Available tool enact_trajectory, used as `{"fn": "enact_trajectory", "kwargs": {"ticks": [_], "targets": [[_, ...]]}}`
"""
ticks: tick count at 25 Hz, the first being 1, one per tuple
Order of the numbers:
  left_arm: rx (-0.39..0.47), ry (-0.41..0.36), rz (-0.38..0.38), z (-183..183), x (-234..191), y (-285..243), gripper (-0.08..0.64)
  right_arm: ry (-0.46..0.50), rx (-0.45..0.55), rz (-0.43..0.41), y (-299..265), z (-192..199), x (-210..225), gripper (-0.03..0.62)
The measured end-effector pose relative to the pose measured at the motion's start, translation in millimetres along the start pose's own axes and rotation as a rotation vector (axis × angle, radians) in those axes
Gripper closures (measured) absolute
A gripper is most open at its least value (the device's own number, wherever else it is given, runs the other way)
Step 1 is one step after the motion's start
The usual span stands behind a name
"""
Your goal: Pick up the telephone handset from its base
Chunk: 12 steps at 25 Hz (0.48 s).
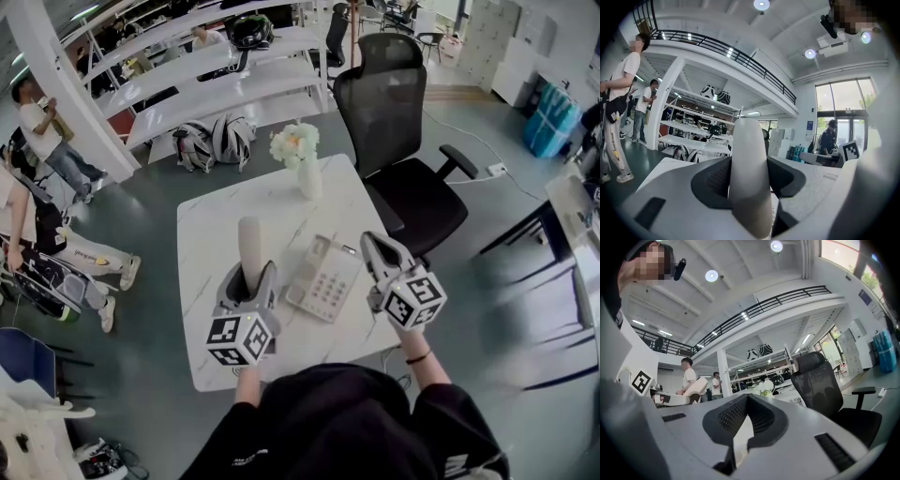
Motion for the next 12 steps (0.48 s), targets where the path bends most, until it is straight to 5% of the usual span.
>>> {"fn": "enact_trajectory", "kwargs": {"ticks": [12], "targets": [[-0.004,-0.009,-0.001,-3.1,-4.1,6.3,0.353,0.002,0.002,0.008,1.8,-2.2,-6.4,0.600]]}}
Point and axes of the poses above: the fingertips, and each gripper's own axes: y backward along the fingers, x to its right, z out of its underside, the point moved 8 cm from there along y, backward along the fingers, and after that the axes turned 12 degrees about -x, right-handed, at the moved point
